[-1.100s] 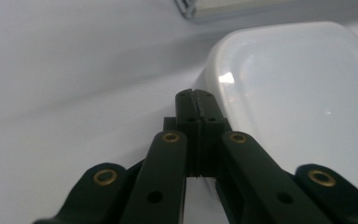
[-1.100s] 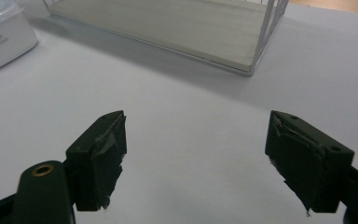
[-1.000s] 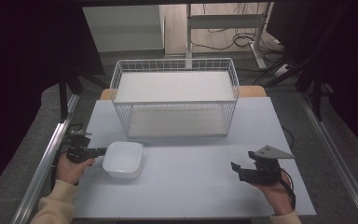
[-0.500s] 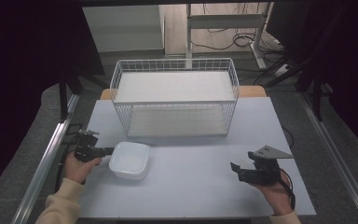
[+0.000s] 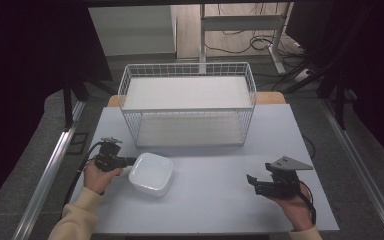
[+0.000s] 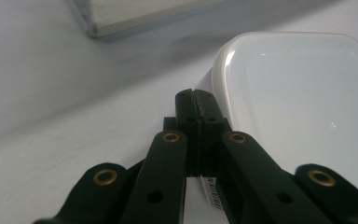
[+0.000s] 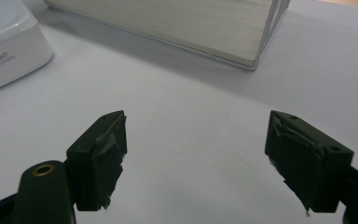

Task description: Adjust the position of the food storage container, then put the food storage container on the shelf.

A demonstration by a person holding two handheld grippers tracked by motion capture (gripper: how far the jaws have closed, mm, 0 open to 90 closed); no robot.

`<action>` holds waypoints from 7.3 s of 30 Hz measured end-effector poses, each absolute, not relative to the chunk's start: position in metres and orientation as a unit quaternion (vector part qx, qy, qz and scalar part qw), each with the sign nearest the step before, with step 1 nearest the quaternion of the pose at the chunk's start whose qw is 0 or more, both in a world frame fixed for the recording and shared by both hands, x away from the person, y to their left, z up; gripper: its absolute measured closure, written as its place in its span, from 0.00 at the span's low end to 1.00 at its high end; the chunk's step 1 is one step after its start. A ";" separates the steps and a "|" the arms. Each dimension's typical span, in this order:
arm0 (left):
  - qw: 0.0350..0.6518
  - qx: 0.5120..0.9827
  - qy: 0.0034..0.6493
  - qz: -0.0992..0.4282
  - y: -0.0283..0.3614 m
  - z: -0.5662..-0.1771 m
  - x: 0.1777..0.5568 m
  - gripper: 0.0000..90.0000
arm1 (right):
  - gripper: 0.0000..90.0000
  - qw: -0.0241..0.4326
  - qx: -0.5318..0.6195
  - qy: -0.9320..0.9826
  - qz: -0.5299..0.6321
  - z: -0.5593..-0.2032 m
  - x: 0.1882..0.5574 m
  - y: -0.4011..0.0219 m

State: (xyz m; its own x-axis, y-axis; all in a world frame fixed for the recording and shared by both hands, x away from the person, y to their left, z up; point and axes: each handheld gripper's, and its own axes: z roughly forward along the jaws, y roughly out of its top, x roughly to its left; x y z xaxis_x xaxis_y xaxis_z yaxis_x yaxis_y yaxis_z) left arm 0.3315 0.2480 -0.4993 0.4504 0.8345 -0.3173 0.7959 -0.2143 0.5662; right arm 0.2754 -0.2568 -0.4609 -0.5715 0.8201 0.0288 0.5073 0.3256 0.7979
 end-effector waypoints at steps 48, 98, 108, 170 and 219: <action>0.329 0.830 0.447 0.051 0.200 -0.466 0.292 1.00 | 0.23 0.199 0.426 0.788 0.397 -0.461 0.275 -0.259; 0.362 0.816 0.449 -0.029 0.142 -0.502 0.305 1.00 | 0.23 0.203 0.433 0.787 0.391 -0.466 0.276 -0.259; 0.373 0.810 0.452 -0.038 0.132 -0.504 0.314 1.00 | 0.23 0.202 0.431 0.789 0.389 -0.467 0.276 -0.258; 0.469 0.726 0.502 -0.029 0.172 -0.465 0.295 0.30 | 0.28 0.050 0.442 0.772 0.454 -0.462 0.313 -0.200; 0.465 0.712 0.502 -0.158 0.141 -0.508 0.310 0.72 | 0.73 -0.094 0.526 0.719 0.445 -0.494 0.318 -0.173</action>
